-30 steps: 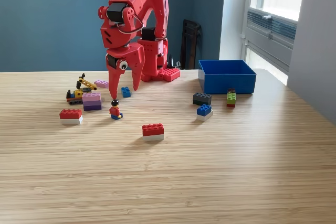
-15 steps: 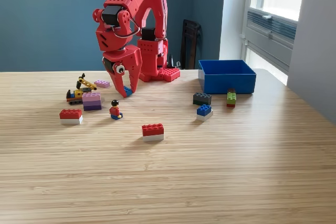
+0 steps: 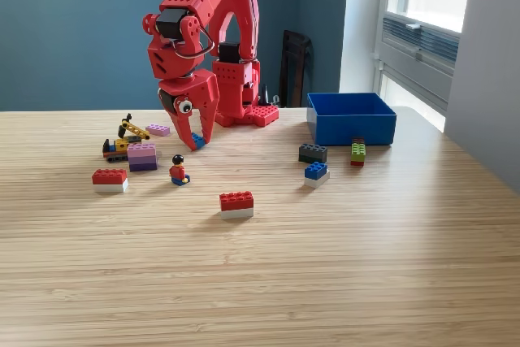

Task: Grasp a lego block and put it in the bin.

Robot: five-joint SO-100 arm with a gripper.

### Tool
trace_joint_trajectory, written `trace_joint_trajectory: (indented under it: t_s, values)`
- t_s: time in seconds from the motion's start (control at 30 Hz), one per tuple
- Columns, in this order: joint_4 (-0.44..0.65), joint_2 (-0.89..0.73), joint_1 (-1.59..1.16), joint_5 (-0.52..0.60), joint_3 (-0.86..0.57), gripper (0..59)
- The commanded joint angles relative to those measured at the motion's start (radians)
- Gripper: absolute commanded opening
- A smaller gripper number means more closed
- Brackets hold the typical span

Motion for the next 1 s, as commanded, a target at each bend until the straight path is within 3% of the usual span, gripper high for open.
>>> trace_joint_trajectory:
  t_s: [0.03,0.43,0.77,1.0]
  values:
    - [0.067,0.006,-0.052,0.005,-0.132,0.1]
    - [0.382,0.009,-0.465,0.051,-0.580,0.1]
    - [0.457,0.009,-1.017,0.121,-0.726,0.1]
    - [0.486,0.002,-1.298,0.095,-0.773,0.1]
